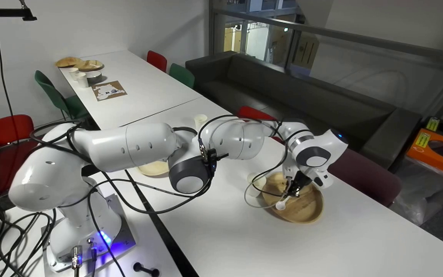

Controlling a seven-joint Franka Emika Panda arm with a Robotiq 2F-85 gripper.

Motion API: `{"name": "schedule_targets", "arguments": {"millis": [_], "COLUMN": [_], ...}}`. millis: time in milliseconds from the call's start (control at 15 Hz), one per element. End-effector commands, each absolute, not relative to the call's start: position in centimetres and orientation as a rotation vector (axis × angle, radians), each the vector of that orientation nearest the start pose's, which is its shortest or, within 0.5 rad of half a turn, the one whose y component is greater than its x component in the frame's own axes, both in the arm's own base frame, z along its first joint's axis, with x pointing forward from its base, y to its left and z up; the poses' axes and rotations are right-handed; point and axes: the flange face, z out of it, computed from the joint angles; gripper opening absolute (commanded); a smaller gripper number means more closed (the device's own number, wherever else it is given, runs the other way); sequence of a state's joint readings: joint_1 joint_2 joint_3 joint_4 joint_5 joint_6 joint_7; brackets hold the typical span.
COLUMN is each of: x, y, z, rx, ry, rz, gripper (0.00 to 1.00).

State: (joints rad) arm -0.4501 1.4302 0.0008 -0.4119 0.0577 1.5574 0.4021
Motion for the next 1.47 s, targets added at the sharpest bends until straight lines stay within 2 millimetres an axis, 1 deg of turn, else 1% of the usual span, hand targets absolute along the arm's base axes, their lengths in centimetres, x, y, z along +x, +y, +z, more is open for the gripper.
{"name": "schedule_targets", "arguments": {"millis": [0,1400], "x": [69.65,69.61], "y": [-33.63,-34.54], "z": [15.69,15.96], "rx": [-2.737,-2.707], "ry": [1.318,1.409], "rz": [0.418,0.377], "gripper": [0.00,0.00]}}
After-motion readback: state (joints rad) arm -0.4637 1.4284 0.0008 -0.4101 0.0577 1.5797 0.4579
